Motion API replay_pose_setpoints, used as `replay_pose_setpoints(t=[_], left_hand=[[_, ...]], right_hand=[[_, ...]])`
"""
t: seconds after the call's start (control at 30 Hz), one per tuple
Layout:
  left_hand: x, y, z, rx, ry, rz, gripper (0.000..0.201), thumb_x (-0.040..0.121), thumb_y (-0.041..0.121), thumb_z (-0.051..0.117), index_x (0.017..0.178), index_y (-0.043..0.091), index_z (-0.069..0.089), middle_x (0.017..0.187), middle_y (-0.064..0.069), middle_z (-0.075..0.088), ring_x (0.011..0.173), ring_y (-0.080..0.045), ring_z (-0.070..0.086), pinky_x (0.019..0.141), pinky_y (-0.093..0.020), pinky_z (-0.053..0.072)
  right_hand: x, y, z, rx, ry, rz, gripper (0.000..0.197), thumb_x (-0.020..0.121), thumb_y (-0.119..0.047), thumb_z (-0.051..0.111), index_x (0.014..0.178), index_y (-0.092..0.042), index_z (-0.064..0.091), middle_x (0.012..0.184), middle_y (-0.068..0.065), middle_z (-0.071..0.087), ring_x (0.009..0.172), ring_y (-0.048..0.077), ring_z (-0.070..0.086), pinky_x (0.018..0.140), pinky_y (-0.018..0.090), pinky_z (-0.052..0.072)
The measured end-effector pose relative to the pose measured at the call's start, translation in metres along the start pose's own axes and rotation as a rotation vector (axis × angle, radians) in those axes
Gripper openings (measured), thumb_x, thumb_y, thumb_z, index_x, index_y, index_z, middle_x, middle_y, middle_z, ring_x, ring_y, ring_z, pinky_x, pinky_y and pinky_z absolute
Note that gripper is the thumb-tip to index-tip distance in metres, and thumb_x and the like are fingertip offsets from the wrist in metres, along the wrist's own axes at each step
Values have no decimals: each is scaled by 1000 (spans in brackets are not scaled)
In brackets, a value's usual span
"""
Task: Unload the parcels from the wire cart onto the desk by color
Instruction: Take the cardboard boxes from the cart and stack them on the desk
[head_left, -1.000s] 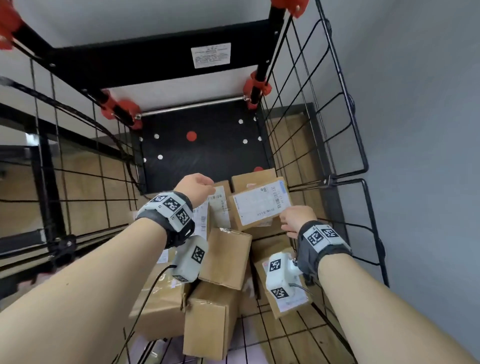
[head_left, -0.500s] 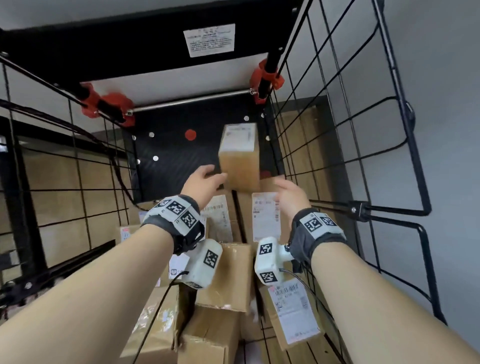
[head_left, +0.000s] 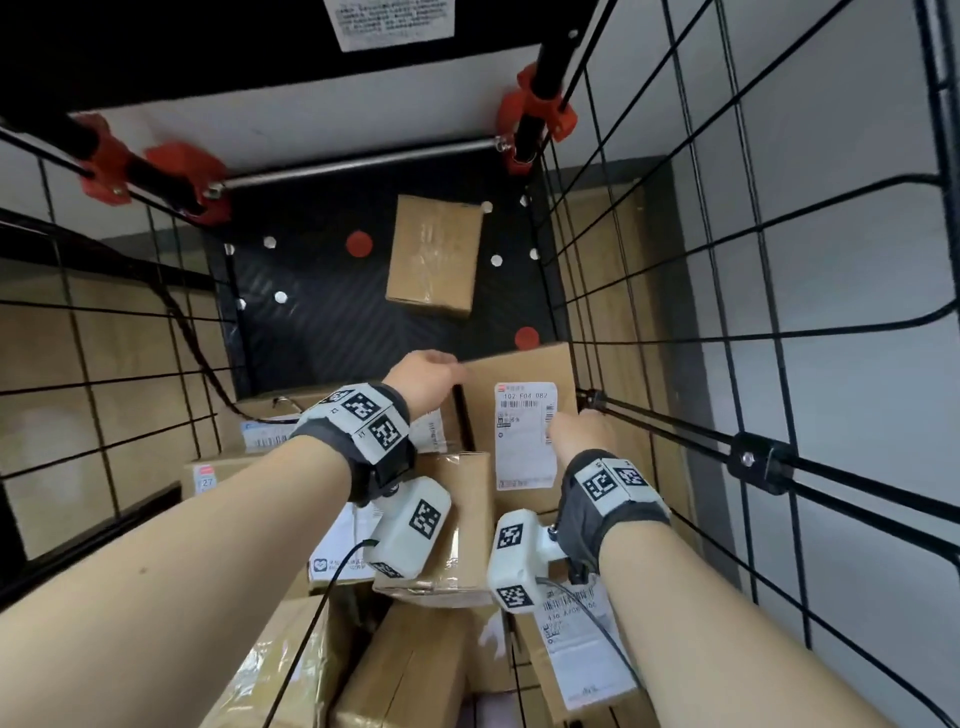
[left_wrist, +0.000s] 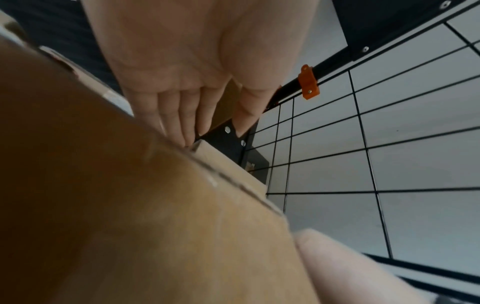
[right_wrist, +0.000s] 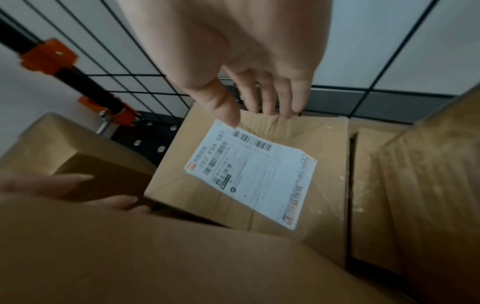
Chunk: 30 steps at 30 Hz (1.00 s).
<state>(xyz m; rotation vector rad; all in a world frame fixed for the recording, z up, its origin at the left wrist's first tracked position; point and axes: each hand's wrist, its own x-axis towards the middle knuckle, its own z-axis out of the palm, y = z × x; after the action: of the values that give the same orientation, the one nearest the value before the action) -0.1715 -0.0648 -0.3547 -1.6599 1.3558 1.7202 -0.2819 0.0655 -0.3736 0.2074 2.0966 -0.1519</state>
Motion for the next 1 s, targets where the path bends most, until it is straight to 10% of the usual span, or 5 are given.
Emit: replay_pose_setpoints(t=[0.27,0.4,0.6,0.7,1.0], left_hand=[[1,14,7,-147,-71,-105,62,83,16,60,140,10,35,129,-11,48,120,-25,45,96,-35,40],[-8,8,-1,-315,-95,-152,10,88,6,50,97,8,54,105,-8,52,111,-23,48,86,-37,37],[-29,27,-16,-365,-57,-51,22,88,-3,47,70,11,48,77,-6,50,75,-19,51,79,-32,45],[-46,42,-26,-382,-47,8,20,88,-6,47,75,8,51,76,-4,51,75,-17,52,67,-23,45],[-138,67,-64,-317,15,322,54,79,-1,56,125,25,49,117,-2,61,105,-19,59,87,-37,50]], right_hand=[[-2,-26,-21,-192,-198,-71,45,88,-5,54,133,-2,48,134,16,52,125,30,48,93,33,42],[-7,-25,-17,59,-199,-19,59,75,8,54,132,-2,42,119,12,50,108,27,47,90,34,38],[-33,-45,-32,188,-85,-72,66,75,2,62,137,-3,41,138,12,47,122,28,47,92,32,36],[-53,-54,-44,218,-82,-139,72,76,-3,60,143,-9,35,145,9,40,131,28,40,106,39,34],[-136,-58,-58,422,-24,-277,46,77,-25,68,117,-6,54,113,8,60,106,27,59,97,37,45]])
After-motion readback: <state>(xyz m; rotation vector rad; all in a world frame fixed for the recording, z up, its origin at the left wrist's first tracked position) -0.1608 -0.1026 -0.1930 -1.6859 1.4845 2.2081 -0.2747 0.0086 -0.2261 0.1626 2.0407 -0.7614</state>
